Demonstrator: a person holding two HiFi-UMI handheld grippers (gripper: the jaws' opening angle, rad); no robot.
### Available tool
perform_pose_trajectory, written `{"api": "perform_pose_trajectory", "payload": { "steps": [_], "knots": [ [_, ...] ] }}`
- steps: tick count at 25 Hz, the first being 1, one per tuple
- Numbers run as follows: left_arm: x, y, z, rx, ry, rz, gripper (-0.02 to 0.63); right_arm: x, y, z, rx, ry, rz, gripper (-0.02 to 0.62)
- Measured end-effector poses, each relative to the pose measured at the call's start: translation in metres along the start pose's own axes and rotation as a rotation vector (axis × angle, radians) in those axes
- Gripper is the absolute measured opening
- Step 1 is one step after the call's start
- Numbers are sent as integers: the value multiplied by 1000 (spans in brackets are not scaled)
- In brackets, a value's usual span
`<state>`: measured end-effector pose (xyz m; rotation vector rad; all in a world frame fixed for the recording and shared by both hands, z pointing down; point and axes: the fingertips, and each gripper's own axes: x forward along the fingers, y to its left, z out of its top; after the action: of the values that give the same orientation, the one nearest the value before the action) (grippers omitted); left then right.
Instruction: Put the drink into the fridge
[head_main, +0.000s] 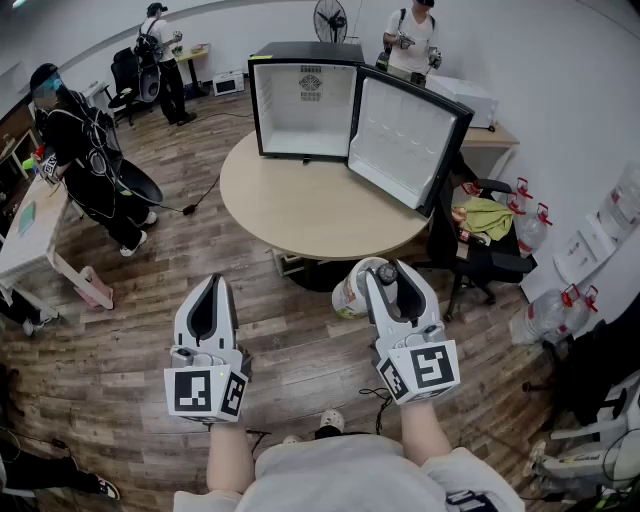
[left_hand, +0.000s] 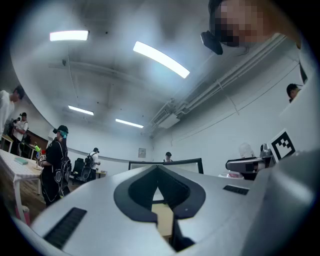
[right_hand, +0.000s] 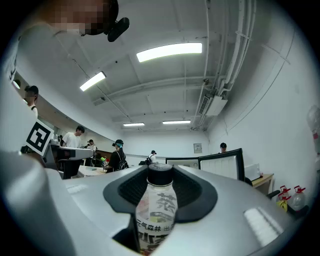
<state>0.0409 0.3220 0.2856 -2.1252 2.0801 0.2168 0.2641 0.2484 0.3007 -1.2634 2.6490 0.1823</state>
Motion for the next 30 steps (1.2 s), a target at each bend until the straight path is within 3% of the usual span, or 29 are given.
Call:
{"api": "perform_pose_trajectory", "payload": {
  "steps": [20,25,30],
  "knots": [
    [23,-34,-1,3,-40,-3,8,5,-32,-5,24,-1,36,161],
    [29,-40,-3,54,-37,12,8,11,-38,-11,26,12,57,161],
    [41,-31,-9,21,-44,17,8,25,-41,-17,44,5,65,161]
  ]
}}
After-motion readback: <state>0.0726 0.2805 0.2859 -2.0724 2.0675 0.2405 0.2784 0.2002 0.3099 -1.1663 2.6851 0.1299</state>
